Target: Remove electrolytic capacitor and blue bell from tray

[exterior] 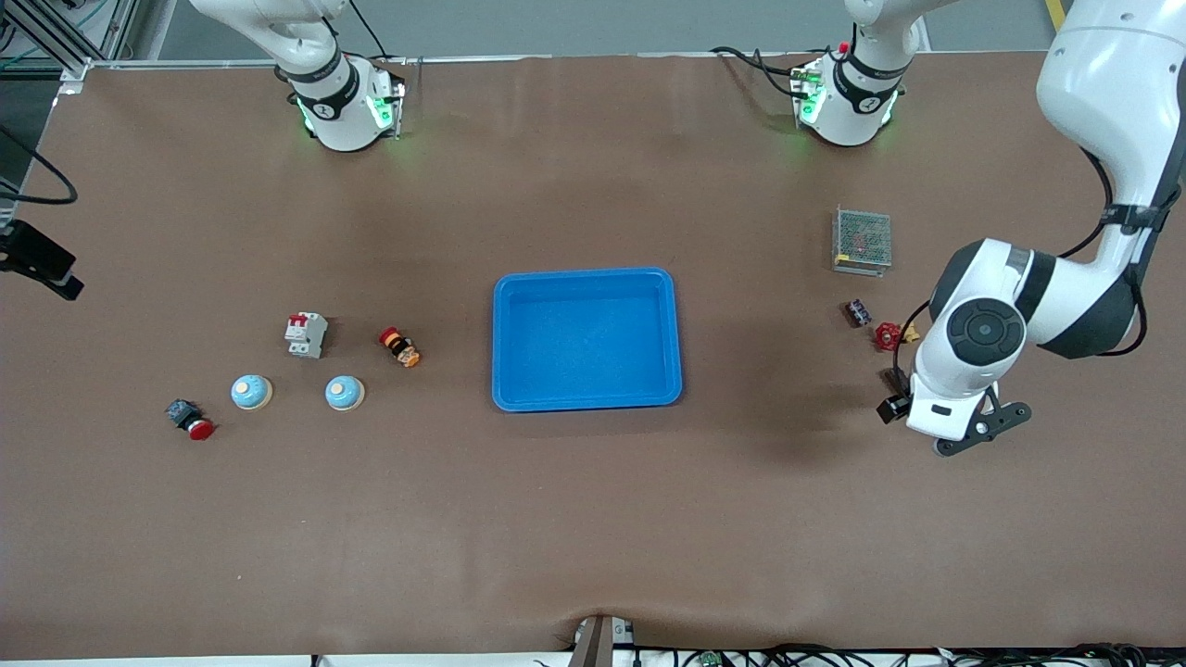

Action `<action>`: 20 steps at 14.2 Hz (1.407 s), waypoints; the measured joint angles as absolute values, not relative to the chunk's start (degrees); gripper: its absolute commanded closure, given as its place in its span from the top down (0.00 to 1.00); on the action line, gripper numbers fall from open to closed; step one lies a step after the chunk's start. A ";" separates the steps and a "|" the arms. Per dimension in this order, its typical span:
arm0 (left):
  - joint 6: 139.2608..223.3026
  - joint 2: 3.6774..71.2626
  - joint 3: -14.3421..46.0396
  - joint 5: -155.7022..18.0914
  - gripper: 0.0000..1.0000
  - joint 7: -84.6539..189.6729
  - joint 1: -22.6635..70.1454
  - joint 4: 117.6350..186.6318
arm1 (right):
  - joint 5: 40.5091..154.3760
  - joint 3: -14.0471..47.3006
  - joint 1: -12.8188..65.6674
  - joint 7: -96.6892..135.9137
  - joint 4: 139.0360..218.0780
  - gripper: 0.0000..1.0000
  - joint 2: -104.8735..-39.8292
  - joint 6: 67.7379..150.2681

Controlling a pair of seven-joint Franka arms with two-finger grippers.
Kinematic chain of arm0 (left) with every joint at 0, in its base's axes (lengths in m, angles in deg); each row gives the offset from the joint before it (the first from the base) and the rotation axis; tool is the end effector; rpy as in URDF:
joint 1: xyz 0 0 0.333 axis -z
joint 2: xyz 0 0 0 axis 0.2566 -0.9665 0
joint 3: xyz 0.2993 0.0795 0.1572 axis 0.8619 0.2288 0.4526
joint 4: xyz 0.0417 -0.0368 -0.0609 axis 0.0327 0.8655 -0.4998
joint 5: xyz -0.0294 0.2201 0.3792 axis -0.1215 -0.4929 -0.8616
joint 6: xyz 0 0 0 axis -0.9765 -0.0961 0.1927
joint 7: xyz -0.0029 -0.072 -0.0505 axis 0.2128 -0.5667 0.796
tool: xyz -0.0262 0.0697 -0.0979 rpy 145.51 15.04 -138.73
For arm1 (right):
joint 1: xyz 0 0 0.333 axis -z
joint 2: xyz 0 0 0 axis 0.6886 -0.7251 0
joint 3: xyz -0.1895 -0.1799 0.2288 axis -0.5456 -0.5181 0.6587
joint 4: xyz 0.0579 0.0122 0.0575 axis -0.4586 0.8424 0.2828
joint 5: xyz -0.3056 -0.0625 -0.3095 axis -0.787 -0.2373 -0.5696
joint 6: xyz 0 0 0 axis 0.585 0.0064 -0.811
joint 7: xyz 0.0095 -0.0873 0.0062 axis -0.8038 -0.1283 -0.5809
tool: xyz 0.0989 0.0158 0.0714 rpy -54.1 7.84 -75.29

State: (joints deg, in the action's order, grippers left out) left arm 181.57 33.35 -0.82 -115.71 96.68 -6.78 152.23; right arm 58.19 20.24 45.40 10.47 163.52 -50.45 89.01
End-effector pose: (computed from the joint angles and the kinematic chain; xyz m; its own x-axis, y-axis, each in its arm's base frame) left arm 0.6991 -0.0823 0.3016 0.9336 0.3363 0.1236 0.3575 -0.8971 -0.2597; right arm 0.6225 -0.0448 0.6890 0.9756 -0.1311 0.1759 -0.1382 -0.9900 0.0287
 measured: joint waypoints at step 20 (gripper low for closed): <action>158.24 46.54 -0.61 -96.56 1.00 63.02 -7.48 134.63 | 64.49 20.43 45.43 10.62 159.64 1.00 -50.15 73.19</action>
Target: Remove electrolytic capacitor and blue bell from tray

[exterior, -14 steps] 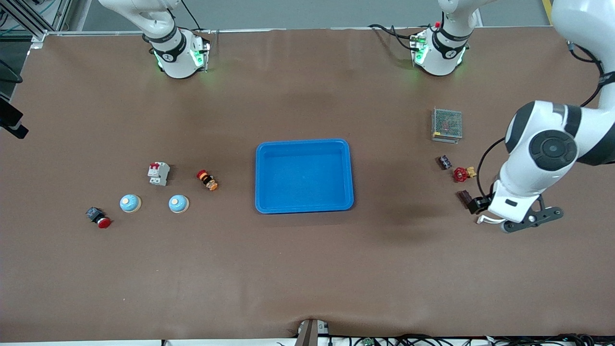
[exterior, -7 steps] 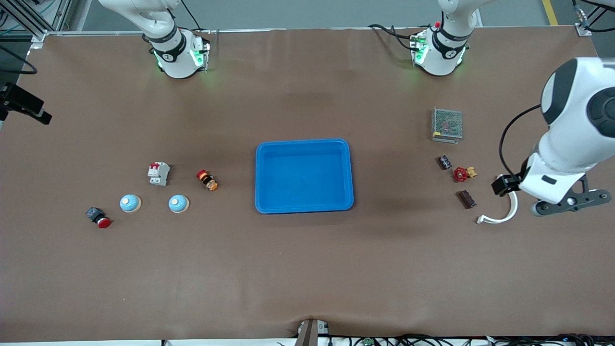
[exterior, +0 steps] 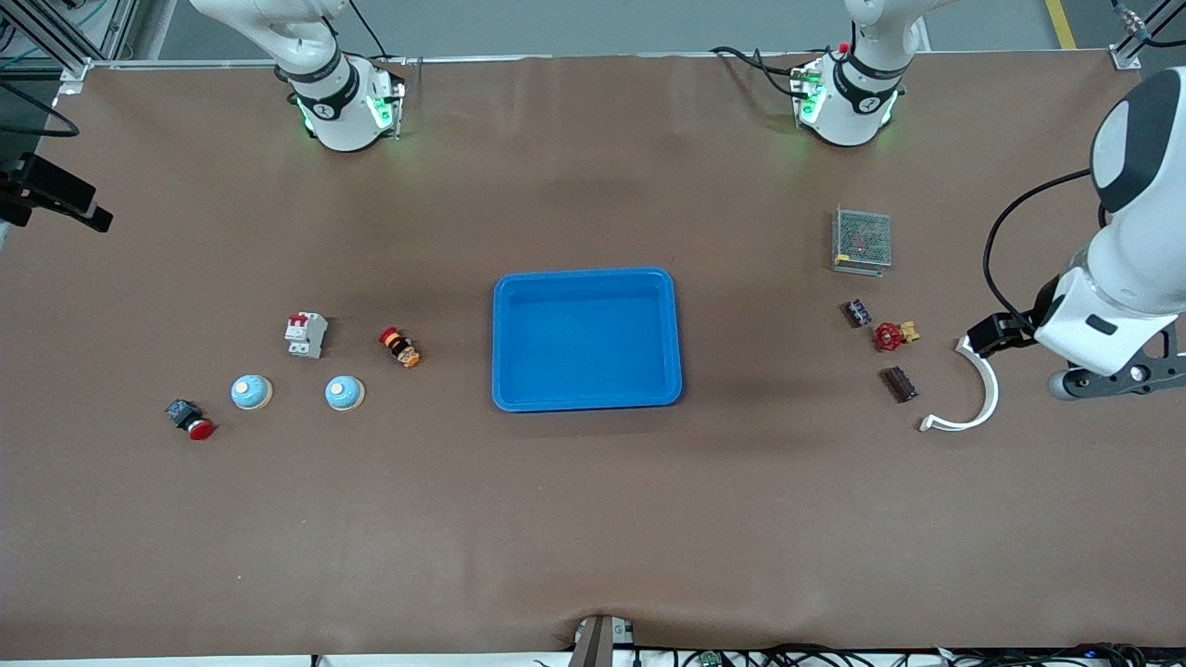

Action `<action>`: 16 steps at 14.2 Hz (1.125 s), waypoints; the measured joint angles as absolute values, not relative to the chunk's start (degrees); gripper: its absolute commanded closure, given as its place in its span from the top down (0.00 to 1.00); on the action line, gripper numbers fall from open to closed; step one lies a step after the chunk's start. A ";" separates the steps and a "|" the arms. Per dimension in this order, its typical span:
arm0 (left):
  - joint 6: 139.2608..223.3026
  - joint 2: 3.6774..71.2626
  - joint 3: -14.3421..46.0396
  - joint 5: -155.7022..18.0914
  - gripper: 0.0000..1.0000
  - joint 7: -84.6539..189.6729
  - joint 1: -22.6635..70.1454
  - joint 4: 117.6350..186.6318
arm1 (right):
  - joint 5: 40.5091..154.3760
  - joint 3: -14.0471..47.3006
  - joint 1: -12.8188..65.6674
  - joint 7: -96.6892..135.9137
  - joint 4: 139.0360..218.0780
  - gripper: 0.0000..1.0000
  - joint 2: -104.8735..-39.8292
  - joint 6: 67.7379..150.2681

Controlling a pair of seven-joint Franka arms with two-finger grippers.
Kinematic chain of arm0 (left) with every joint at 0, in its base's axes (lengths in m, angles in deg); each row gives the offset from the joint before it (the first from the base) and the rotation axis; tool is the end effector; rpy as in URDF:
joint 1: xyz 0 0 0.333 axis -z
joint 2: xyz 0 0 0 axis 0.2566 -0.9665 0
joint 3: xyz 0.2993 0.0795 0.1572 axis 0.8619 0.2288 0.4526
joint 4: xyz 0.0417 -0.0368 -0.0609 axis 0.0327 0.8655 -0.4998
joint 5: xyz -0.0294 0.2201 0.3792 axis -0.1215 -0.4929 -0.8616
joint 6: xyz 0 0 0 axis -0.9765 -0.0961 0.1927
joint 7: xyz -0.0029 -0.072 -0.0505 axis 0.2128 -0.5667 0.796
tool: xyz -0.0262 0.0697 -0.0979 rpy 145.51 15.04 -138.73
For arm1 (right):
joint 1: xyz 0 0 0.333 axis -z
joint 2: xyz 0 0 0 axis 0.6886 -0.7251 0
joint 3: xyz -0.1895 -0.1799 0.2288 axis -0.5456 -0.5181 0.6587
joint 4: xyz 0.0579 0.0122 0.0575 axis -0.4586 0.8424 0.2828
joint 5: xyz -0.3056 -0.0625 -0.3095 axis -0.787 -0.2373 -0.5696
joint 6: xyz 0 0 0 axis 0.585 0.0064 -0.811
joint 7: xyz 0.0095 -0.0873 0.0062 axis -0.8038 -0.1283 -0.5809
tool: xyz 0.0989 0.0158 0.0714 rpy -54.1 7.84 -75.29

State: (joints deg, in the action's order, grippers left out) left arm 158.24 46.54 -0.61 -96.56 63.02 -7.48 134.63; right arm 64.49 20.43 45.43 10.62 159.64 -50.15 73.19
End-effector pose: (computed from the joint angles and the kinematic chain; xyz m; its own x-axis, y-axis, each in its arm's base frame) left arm 0.6863 -0.0593 0.5606 0.9975 0.0687 0.0159 0.0703 -0.9838 -0.1649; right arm 0.5885 -0.0268 0.7006 0.9925 -0.1181 -0.0330 -0.1201 -0.9906 -0.0659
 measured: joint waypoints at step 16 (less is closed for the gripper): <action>150.95 63.99 32.84 -77.73 1.00 44.59 14.47 139.76 | 61.93 20.70 45.30 11.55 159.66 1.00 -50.16 72.36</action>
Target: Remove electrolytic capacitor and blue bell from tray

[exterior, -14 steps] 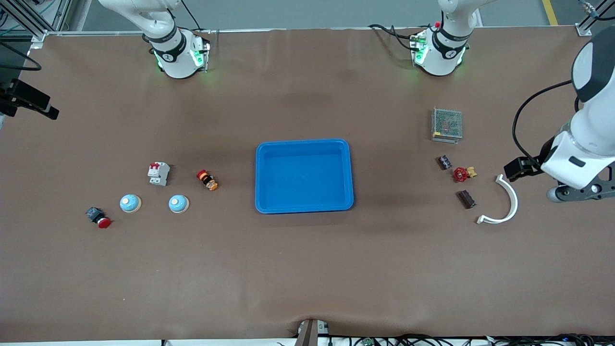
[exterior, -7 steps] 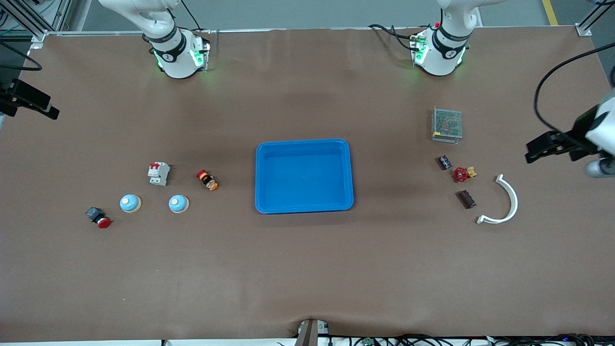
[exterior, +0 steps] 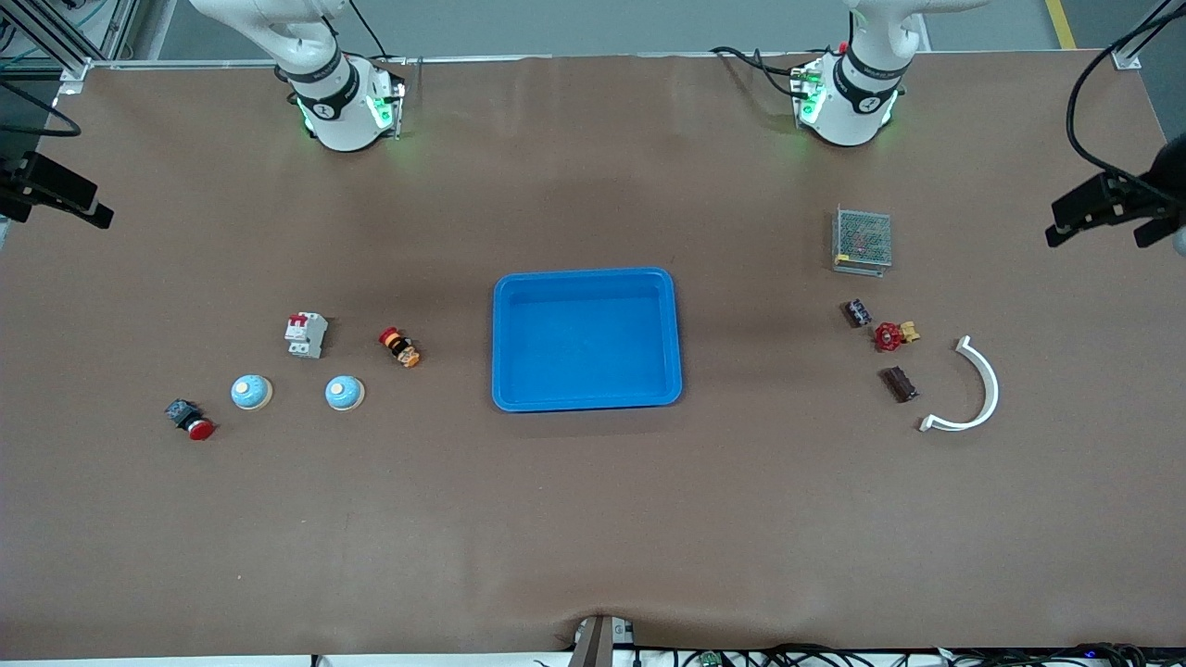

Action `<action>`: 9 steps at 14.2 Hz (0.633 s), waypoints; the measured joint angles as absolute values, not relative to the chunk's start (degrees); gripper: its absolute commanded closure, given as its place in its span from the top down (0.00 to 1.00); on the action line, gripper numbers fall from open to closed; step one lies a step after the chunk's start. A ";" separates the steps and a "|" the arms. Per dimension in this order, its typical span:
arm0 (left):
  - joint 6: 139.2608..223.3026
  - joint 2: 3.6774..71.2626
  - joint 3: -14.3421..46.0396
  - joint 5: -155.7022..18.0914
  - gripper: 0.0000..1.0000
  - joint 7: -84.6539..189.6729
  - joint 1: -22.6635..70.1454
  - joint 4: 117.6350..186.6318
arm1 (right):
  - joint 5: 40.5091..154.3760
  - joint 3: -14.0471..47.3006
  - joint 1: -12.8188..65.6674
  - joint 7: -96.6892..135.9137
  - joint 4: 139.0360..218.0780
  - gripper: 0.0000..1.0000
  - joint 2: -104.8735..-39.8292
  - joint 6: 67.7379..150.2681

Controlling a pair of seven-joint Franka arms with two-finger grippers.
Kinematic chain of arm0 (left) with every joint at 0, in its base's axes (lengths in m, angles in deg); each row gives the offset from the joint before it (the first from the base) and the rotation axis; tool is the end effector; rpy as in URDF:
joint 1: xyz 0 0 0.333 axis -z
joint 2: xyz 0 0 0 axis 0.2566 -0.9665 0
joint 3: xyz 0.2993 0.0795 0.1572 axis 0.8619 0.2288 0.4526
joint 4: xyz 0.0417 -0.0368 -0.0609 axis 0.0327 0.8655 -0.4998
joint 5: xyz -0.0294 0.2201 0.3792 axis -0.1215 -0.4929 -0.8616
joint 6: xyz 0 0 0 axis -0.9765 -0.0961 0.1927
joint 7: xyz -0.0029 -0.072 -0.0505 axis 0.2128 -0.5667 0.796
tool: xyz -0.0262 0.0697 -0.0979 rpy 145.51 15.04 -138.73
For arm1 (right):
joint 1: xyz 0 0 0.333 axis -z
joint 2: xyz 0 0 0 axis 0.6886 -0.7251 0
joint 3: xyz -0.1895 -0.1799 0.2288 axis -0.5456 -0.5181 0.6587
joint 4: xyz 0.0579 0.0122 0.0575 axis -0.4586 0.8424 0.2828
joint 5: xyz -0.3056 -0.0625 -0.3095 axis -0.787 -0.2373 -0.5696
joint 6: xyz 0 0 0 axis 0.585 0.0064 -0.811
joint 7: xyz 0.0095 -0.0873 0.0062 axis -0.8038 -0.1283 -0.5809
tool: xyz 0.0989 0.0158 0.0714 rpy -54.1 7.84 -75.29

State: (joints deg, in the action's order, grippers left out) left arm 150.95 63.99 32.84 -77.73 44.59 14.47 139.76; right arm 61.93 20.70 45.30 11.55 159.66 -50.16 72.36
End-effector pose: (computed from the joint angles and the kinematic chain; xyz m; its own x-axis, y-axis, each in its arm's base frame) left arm 0.5909 -0.0091 0.6694 0.9992 -0.0406 0.0053 -0.0406 -0.9992 0.0005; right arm 0.5866 -0.0287 0.6989 0.9937 -0.1028 -0.0449 -0.1039 -0.9944 -0.0216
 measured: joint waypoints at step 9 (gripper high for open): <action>150.92 67.81 34.34 -77.73 1.00 47.46 18.25 144.79 | 60.01 21.01 44.33 12.69 159.66 1.00 -50.17 71.16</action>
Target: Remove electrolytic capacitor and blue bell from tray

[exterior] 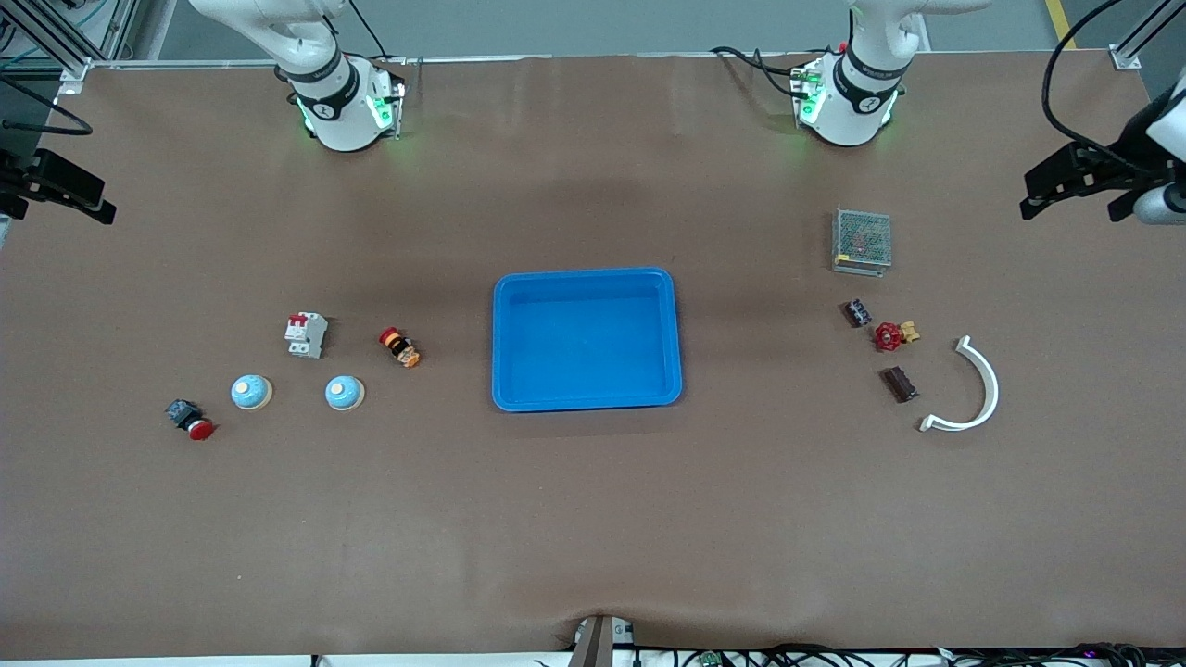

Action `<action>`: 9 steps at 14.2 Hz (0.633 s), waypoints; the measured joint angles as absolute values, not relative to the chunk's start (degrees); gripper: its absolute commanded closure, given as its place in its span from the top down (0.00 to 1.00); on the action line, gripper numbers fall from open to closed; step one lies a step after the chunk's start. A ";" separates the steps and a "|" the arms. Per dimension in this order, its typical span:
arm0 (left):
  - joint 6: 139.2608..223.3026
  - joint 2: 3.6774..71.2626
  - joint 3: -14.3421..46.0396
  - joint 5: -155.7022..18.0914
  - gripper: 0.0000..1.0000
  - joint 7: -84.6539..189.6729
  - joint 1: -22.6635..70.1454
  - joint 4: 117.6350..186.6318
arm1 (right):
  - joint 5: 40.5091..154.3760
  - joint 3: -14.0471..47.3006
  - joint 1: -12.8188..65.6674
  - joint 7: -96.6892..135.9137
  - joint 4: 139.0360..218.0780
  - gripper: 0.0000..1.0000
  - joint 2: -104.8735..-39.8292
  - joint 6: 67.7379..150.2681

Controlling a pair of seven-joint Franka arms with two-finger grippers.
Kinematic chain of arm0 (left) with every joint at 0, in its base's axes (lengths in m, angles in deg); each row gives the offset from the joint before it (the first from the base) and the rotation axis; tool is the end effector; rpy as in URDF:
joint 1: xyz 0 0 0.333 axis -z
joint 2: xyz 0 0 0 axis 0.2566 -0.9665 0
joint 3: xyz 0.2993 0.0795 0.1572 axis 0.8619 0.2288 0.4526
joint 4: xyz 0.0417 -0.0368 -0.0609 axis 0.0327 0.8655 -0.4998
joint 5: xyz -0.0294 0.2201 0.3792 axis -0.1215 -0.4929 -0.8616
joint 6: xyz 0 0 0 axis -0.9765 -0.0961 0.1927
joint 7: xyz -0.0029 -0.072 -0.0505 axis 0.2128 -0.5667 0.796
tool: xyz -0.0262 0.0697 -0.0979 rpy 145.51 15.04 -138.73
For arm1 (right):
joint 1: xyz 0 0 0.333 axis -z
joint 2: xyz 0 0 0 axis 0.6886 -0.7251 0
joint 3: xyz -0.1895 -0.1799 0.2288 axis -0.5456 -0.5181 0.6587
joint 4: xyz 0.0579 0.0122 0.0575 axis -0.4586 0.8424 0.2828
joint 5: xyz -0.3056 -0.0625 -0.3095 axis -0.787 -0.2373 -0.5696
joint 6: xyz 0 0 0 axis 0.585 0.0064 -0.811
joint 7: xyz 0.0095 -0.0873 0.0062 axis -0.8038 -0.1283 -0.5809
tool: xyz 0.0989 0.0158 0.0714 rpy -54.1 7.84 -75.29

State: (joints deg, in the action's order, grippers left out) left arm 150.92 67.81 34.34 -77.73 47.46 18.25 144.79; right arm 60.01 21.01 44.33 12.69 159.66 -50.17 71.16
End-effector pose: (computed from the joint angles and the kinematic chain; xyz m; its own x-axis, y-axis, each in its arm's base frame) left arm 0.5663 -0.0311 0.6629 0.9994 -0.0303 -0.0164 -0.0303 -0.9995 0.0010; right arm 0.5843 -0.0202 0.6970 0.9956 -0.0675 -0.0645 -0.0669 -0.9977 0.0111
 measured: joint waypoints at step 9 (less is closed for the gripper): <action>151.08 67.88 32.56 -80.60 1.00 50.29 20.24 145.75 | 61.04 21.17 42.18 12.67 159.73 1.00 -50.51 73.68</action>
State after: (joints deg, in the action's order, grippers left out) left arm 151.08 67.88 32.56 -80.60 50.29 20.24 145.75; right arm 61.04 21.17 42.18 12.67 159.73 -50.51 73.68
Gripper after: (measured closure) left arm 0.000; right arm 0.000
